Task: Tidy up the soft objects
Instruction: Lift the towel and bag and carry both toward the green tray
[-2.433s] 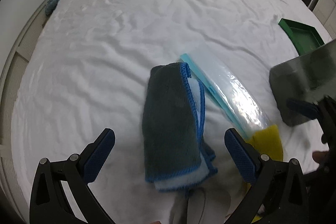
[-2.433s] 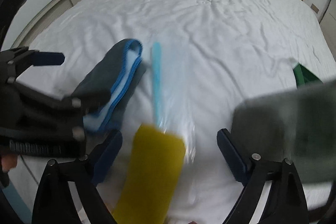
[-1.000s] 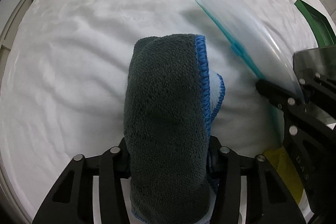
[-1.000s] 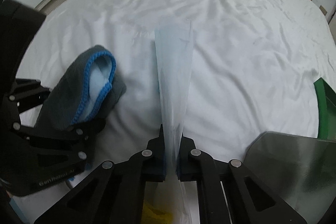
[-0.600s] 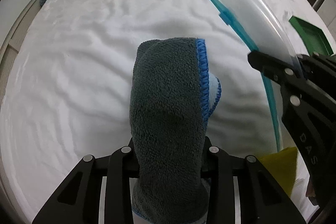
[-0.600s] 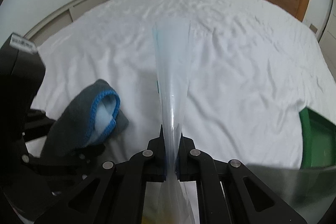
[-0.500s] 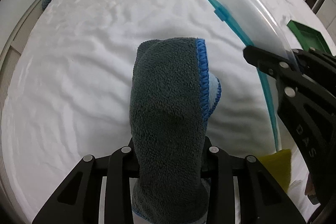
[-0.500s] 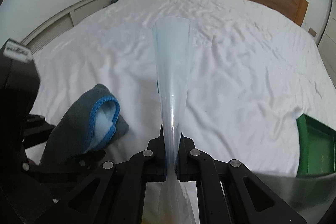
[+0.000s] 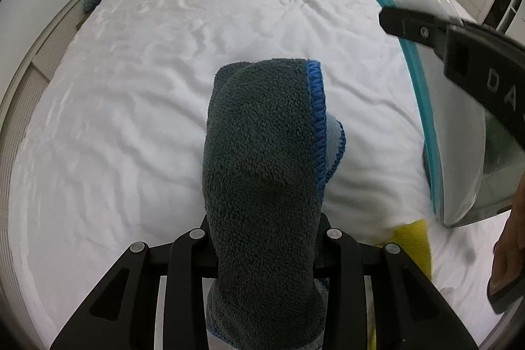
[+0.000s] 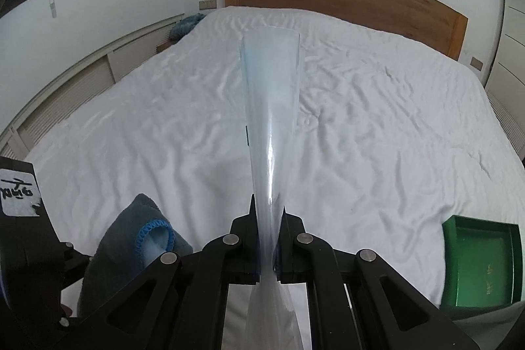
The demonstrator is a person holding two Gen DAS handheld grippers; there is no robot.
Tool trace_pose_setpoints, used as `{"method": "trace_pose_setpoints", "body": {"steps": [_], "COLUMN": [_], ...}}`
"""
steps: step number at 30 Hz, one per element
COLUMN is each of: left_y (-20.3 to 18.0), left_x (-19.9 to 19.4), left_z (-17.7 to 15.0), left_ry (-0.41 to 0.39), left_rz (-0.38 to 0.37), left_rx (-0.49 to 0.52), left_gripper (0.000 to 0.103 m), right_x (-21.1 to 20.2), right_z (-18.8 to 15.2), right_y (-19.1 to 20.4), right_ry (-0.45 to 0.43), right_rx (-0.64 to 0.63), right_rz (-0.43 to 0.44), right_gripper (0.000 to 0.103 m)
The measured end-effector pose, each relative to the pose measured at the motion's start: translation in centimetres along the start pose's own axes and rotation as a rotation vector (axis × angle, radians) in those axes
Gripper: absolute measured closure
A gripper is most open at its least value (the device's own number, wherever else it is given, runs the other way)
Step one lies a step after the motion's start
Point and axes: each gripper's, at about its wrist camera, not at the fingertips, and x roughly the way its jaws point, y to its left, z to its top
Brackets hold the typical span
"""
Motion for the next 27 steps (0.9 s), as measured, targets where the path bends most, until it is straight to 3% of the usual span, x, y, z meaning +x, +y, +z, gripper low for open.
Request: {"method": "trace_pose_setpoints", "body": {"steps": [10,18,27], "left_y": [0.6,-0.4,-2.9], "left_x": [-4.4,-6.5,-8.6], "left_z": [1.0,-1.0,-4.4], "left_ry": [-0.036,-0.008,0.041], "left_rz": [0.061,0.116,0.116], "left_rx": [-0.071,-0.062,-0.013], "left_gripper": [0.074,0.073,0.073], "right_x": [-6.3,-12.5,-18.7], "right_z": [-1.6,-4.4,-8.8], "right_y": [-0.6,-2.0,-2.2], "right_ry": [0.073,0.118,0.219], "right_rx": [0.042,0.106,0.13], "right_rz": [0.083,0.135,0.193], "right_gripper": [0.098,0.098,0.098]}}
